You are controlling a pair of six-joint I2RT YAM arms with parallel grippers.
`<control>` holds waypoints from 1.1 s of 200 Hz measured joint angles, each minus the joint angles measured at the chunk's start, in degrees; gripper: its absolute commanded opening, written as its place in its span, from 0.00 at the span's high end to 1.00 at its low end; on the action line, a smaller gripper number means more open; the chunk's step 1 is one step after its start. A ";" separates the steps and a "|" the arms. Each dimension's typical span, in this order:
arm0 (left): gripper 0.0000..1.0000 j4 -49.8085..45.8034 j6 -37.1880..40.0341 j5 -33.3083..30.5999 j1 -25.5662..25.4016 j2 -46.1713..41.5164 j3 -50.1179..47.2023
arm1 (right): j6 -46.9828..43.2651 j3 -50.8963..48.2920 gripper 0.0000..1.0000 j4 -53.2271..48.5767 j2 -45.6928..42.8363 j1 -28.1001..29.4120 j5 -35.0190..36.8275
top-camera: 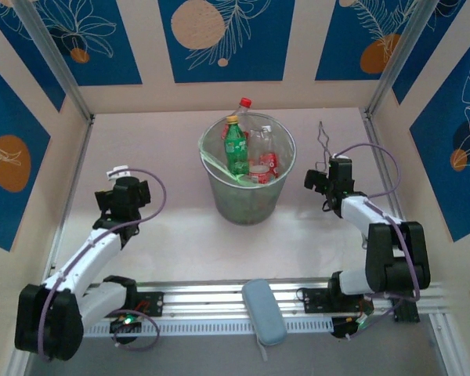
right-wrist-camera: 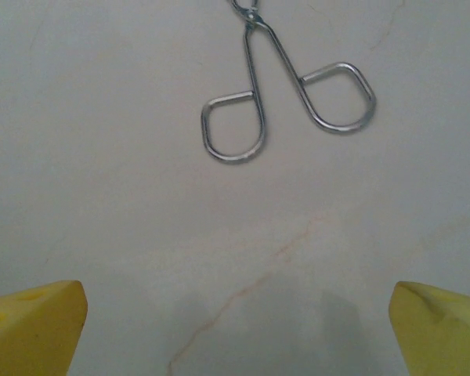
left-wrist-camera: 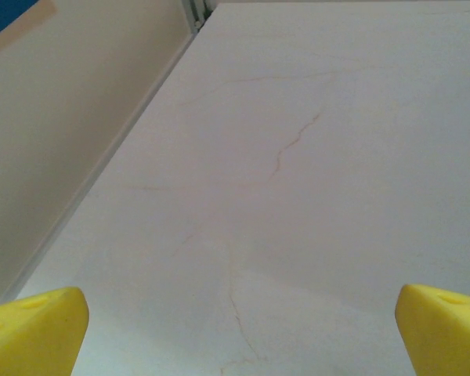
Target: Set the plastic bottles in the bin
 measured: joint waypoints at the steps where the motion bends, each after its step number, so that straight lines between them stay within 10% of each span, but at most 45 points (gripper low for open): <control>1: 0.00 0.24 0.04 0.00 0.04 0.09 -0.07 | 0.00 -0.02 0.01 0.22 0.09 0.00 -0.02; 120: 0.00 43.89 8.81 4.70 2.21 23.41 -9.75 | -6.19 -12.24 0.01 30.75 5.31 1.18 -1.51; 220: 0.00 54.10 13.66 16.06 2.21 31.26 -9.31 | -6.73 -14.05 0.01 39.98 6.54 0.48 -4.11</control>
